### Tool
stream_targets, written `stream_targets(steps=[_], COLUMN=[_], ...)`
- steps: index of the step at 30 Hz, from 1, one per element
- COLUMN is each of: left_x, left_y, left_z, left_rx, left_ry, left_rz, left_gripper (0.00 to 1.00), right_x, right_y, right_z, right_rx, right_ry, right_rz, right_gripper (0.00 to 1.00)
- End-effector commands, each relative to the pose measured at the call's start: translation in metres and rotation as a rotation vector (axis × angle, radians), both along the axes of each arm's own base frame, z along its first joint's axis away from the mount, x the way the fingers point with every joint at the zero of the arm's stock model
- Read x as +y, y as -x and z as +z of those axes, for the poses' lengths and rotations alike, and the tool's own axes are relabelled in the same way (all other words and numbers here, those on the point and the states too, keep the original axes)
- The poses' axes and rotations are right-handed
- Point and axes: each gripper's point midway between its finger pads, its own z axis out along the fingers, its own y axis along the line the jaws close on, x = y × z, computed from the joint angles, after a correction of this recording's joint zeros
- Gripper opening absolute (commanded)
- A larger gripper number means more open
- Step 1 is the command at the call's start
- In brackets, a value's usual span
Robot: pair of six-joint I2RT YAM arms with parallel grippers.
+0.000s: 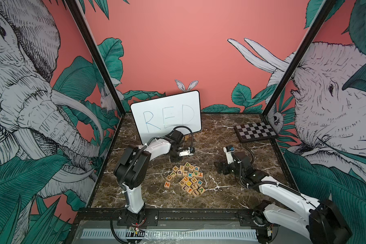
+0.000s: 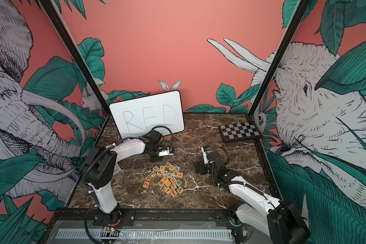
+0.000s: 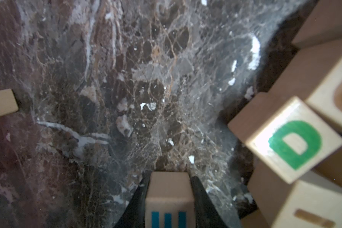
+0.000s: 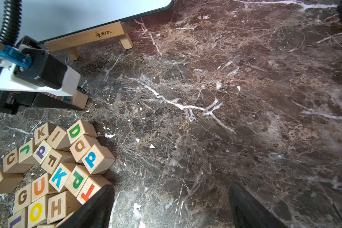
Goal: Assemble the uppercase word "red" with letter blocks
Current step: Place the letter block at the center of the board.
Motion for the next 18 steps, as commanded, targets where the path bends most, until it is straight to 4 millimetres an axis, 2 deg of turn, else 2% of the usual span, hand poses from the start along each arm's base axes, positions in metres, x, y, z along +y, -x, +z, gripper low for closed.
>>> stream_targets(steps=[1, 8, 14, 18], left_x=[0.005, 0.004, 0.002, 0.000], left_y=[0.007, 0.006, 0.003, 0.001], left_z=[-0.007, -0.001, 0.006, 0.013], left_rx=[0.039, 0.033, 0.024, 0.005], left_ry=[-0.026, -0.014, -0.012, 0.008], left_rz=[-0.029, -0.033, -0.036, -0.027], left_gripper=[0.22, 0.32, 0.63, 0.71], right_x=[0.000, 0.001, 0.001, 0.001], right_y=[-0.004, -0.004, -0.004, -0.004], right_z=[0.003, 0.004, 0.004, 0.004], right_rx=[-0.022, -0.025, -0.025, -0.025], right_ry=[-0.007, -0.009, -0.011, -0.012], right_rz=[-0.005, -0.005, -0.005, -0.002], right_gripper=[0.90, 0.90, 0.90, 0.90])
